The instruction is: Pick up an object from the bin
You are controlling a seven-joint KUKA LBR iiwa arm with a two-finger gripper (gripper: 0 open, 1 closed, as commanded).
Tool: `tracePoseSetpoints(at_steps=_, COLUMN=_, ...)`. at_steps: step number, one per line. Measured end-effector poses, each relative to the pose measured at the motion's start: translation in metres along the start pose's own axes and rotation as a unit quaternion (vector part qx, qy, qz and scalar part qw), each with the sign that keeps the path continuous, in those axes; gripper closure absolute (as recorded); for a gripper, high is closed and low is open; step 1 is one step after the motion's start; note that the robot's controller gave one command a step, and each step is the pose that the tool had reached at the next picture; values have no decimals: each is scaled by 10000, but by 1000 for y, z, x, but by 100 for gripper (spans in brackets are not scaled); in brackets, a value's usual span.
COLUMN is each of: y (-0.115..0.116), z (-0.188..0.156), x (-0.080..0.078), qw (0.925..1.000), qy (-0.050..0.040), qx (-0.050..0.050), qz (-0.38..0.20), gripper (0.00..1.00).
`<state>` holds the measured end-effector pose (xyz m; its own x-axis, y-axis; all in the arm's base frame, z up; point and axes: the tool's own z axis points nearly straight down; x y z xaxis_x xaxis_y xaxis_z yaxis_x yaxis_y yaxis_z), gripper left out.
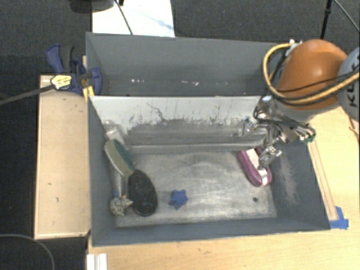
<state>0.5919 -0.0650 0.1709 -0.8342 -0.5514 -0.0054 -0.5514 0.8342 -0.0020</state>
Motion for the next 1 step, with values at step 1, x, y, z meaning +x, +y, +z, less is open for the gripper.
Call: tracePoseSetpoints(at_steps=1, y=8, z=-48, x=-7, qw=9983, qy=-12, qx=10, qz=-582, gripper=0)
